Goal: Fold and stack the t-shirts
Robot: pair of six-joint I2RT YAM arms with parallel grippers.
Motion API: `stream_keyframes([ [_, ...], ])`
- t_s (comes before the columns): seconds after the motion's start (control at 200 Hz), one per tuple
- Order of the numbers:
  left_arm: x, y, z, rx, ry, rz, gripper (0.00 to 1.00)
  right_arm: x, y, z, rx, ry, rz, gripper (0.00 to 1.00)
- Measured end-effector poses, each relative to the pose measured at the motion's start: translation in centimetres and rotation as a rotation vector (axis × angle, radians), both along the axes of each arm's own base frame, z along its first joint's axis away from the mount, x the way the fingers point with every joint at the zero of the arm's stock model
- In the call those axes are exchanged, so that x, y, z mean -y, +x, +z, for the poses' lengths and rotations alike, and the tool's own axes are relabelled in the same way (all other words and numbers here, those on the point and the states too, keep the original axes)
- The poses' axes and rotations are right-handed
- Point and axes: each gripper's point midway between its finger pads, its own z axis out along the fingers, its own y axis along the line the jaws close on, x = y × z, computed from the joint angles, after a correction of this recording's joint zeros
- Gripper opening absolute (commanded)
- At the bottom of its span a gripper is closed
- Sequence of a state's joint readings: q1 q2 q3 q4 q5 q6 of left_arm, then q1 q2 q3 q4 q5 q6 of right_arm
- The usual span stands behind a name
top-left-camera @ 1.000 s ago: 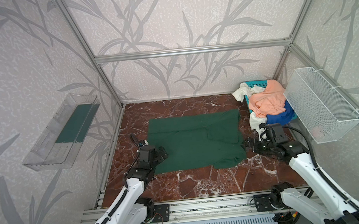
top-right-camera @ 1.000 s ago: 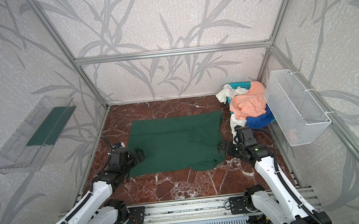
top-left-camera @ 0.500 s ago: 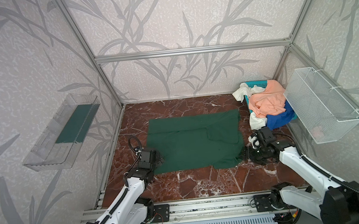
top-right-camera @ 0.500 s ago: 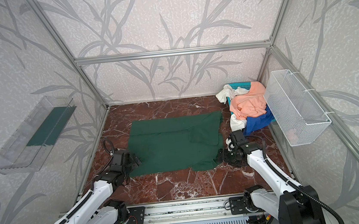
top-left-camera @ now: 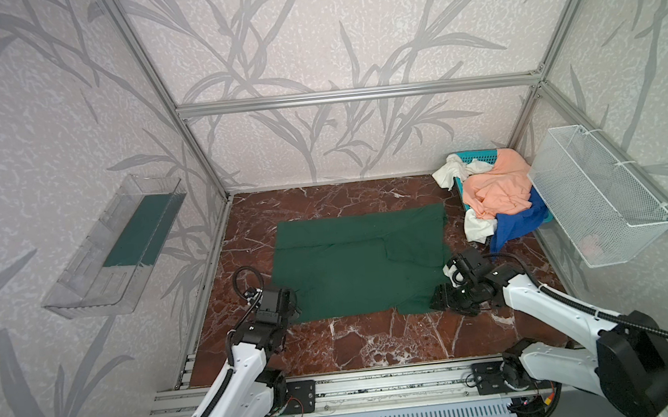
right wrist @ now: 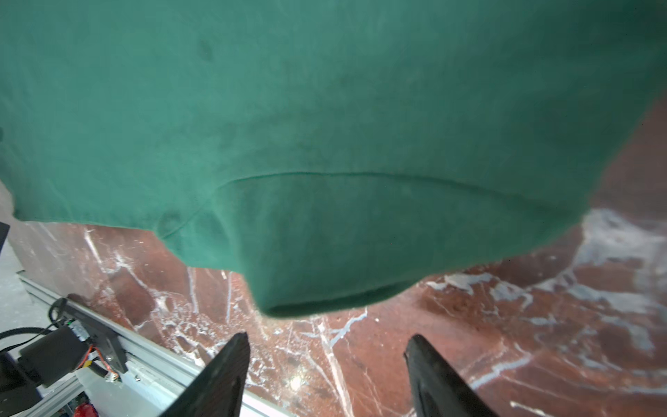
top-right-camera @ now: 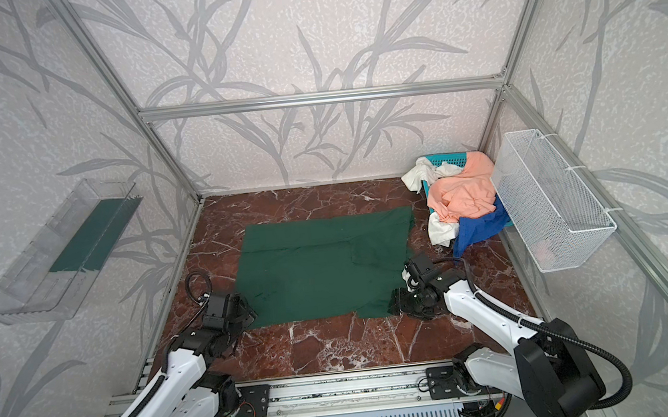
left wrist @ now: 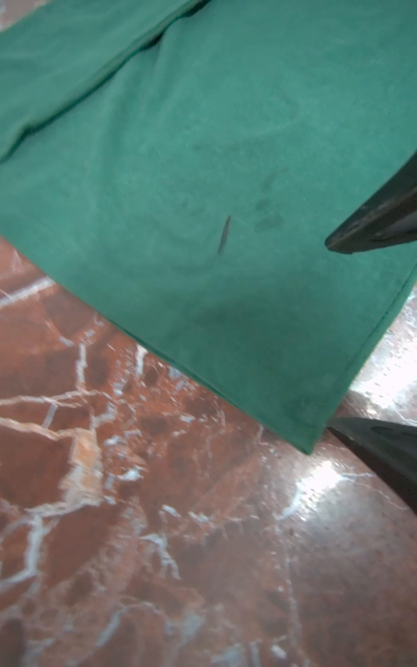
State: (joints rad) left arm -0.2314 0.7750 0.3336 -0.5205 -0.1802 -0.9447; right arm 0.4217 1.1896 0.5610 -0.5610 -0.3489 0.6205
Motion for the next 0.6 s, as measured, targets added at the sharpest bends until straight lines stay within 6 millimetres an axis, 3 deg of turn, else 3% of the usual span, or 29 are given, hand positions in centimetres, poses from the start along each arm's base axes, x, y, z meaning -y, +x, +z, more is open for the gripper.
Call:
stream_keyframes([
  [0.09, 0.0, -1.0, -1.3, -0.040, -0.009, 0.007, 0.70, 0.0, -0.4, -1.3, -0.041, -0.013, -0.010, 0.67],
  [0.225, 0.0, -1.3, -1.8, -0.058, -0.009, 0.008, 0.61, -0.4, 0.6, -1.3, -0.020, -0.008, -0.015, 0.66],
  [0.3, 0.0, -1.2, -2.0, -0.062, -0.007, 0.004, 0.57, -0.7, 1.1, -1.4, -0.013, -0.010, -0.013, 0.57],
  [0.38, 0.0, -0.9, -2.2, -0.065, -0.002, 0.007, 0.44, -0.8, 1.6, -1.6, -0.006, -0.031, -0.009, 0.45],
  [0.45, 0.1, -0.4, -2.3, -0.071, 0.003, 0.002, 0.32, -0.8, 1.8, -1.9, 0.002, -0.054, -0.001, 0.28],
  [0.6, 0.3, 0.2, -2.4, -0.092, 0.018, -0.016, 0.02, -0.7, 1.9, -2.2, 0.011, -0.100, 0.011, 0.09],
])
